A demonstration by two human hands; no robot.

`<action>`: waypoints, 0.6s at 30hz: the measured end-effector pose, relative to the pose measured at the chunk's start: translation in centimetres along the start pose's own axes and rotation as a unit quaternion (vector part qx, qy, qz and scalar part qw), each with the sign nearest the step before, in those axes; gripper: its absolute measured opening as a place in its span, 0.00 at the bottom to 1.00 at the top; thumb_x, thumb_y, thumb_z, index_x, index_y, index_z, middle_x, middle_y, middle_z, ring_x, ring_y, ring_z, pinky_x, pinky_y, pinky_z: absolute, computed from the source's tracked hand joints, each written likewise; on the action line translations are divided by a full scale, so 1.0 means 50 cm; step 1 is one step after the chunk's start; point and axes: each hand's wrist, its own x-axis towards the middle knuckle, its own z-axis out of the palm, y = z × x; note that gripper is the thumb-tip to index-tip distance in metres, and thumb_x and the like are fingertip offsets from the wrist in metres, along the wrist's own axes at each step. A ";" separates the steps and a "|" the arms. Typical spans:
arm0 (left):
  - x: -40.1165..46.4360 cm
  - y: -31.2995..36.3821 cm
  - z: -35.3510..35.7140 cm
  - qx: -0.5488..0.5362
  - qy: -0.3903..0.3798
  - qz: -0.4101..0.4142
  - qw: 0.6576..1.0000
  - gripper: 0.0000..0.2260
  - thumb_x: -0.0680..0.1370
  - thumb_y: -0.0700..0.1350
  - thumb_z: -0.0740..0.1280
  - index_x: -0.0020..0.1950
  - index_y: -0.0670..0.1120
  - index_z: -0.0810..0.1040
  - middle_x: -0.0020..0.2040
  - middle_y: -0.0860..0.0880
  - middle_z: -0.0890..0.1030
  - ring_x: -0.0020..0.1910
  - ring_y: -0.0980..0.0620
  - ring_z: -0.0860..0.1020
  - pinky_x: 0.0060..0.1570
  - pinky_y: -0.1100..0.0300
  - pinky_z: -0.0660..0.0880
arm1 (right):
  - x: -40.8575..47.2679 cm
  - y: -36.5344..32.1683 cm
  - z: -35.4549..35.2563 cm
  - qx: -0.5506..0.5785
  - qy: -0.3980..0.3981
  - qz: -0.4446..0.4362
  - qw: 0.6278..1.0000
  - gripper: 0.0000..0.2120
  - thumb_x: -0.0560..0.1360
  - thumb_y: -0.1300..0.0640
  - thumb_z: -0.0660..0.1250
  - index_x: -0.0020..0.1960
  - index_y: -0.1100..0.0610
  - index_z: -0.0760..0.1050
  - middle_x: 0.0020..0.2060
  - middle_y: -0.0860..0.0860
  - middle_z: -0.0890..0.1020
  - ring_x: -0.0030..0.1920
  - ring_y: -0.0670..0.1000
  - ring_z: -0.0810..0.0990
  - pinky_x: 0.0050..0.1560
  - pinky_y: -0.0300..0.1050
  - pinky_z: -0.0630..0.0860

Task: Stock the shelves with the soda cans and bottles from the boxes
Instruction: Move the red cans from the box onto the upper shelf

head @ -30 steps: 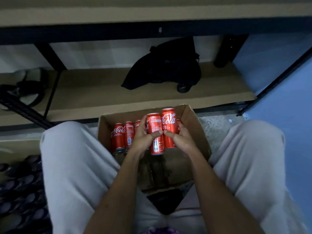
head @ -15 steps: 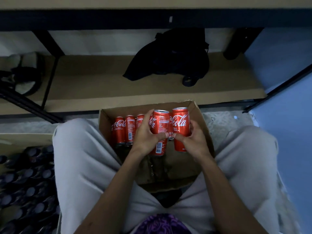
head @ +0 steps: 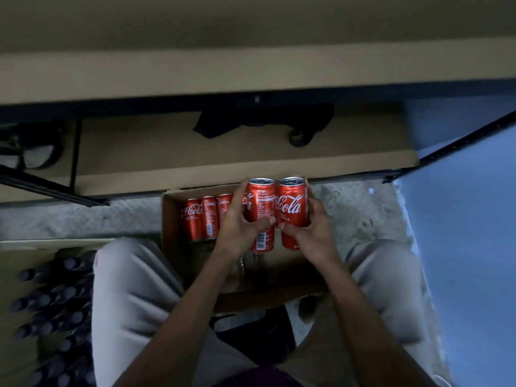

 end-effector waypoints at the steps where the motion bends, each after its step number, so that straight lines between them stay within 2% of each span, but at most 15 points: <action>1: -0.017 0.028 -0.002 -0.001 -0.001 -0.001 1.000 0.41 0.72 0.39 0.75 0.77 0.60 0.57 0.62 0.60 0.73 0.58 0.64 0.75 0.53 0.59 0.78 | -0.015 -0.024 -0.012 0.003 -0.001 -0.004 1.000 0.37 0.58 0.48 0.79 0.64 0.40 0.68 0.55 0.44 0.82 0.54 0.44 0.82 0.59 0.55 0.79; 4: -0.069 0.119 -0.005 -0.004 0.004 0.001 1.000 0.41 0.72 0.39 0.75 0.77 0.59 0.57 0.61 0.60 0.74 0.56 0.66 0.75 0.52 0.61 0.78 | -0.068 -0.107 -0.049 0.010 -0.010 -0.030 0.999 0.33 0.61 0.56 0.80 0.62 0.42 0.70 0.55 0.46 0.82 0.54 0.45 0.82 0.59 0.54 0.79; 7: -0.119 0.206 -0.010 -0.005 0.014 0.009 1.000 0.39 0.71 0.39 0.76 0.75 0.61 0.61 0.64 0.56 0.76 0.59 0.60 0.77 0.57 0.53 0.78 | -0.124 -0.195 -0.088 0.014 -0.027 -0.045 0.999 0.33 0.65 0.63 0.79 0.66 0.51 0.72 0.55 0.47 0.82 0.54 0.45 0.82 0.59 0.53 0.79; 9: -0.152 0.270 -0.014 -0.003 0.015 0.017 1.000 0.39 0.71 0.40 0.76 0.72 0.65 0.60 0.64 0.54 0.77 0.61 0.56 0.78 0.59 0.50 0.78 | -0.159 -0.255 -0.116 0.018 -0.034 -0.052 0.998 0.32 0.65 0.64 0.79 0.66 0.53 0.73 0.54 0.47 0.84 0.53 0.45 0.83 0.58 0.53 0.80; 11: -0.182 0.336 -0.021 -0.002 0.013 0.022 1.000 0.40 0.71 0.40 0.76 0.74 0.64 0.59 0.64 0.51 0.77 0.61 0.54 0.78 0.59 0.50 0.78 | -0.193 -0.318 -0.144 0.024 -0.036 -0.056 0.998 0.30 0.65 0.64 0.79 0.64 0.52 0.74 0.53 0.48 0.84 0.52 0.45 0.83 0.57 0.52 0.80; 14: -0.219 0.427 -0.036 -0.010 0.008 0.035 0.999 0.41 0.72 0.41 0.76 0.75 0.62 0.57 0.65 0.48 0.77 0.61 0.52 0.78 0.57 0.50 0.79 | -0.243 -0.415 -0.186 0.042 -0.047 -0.078 0.995 0.30 0.66 0.65 0.78 0.63 0.47 0.73 0.52 0.46 0.84 0.51 0.43 0.83 0.53 0.43 0.81; 18: -0.256 0.541 -0.062 -0.021 0.010 0.067 0.997 0.42 0.70 0.42 0.77 0.76 0.61 0.58 0.65 0.49 0.77 0.61 0.51 0.79 0.58 0.48 0.78 | -0.295 -0.535 -0.231 0.054 -0.064 -0.109 0.991 0.28 0.68 0.66 0.77 0.62 0.47 0.73 0.51 0.44 0.84 0.49 0.41 0.83 0.48 0.38 0.80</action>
